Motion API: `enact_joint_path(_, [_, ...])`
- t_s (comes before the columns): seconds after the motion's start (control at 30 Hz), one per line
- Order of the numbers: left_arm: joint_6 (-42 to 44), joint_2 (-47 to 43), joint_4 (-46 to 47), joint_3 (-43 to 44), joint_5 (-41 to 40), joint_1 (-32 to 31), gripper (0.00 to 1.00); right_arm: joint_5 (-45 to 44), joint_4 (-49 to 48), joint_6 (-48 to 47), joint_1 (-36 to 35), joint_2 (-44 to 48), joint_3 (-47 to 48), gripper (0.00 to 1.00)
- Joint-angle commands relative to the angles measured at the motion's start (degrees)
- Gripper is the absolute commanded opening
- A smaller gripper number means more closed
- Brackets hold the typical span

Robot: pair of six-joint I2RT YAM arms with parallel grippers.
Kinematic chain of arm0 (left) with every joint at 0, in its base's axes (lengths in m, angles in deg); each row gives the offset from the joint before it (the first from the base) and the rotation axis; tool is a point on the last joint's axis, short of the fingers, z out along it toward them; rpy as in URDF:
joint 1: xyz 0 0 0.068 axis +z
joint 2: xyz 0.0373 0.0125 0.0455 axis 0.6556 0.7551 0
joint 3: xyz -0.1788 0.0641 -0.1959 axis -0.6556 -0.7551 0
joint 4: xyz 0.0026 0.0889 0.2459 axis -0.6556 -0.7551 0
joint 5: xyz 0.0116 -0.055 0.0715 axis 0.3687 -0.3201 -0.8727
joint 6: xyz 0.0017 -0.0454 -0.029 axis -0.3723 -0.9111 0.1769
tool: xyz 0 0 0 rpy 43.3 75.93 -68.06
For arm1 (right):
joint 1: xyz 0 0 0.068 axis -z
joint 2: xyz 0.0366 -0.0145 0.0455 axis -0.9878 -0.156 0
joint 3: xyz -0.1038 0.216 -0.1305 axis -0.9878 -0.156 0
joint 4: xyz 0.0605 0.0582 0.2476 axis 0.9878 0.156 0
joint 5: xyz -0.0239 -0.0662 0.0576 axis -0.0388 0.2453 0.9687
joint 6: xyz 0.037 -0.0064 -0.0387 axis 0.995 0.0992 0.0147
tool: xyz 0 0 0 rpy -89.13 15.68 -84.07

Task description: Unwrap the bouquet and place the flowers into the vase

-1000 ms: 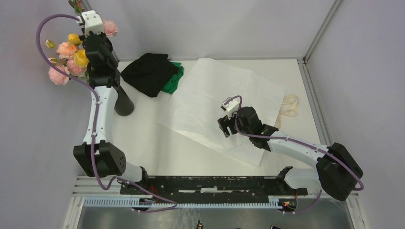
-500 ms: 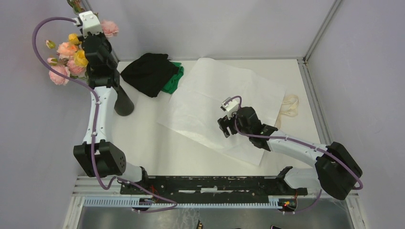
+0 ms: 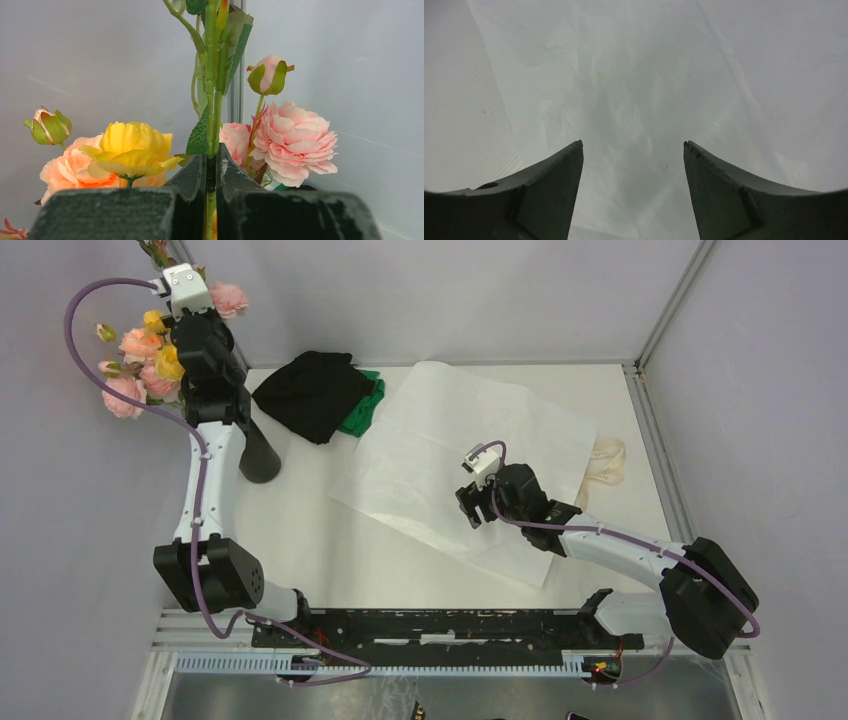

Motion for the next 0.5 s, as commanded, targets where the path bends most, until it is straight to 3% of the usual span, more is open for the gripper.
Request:
enact_joint_path(0.0, [-2.46, -2.78, 0.89, 0.70, 1.37, 0.49, 0.02, -0.82, -2.00, 0.43, 0.02, -0.06, -0.15, 0.79])
enact_joint_path(0.47, [-5.23, -3.71, -0.39, -1.19, 1.62, 0.51, 0.02, -1.35, -2.06, 0.39, 0.00, 0.27, -0.50, 0.79])
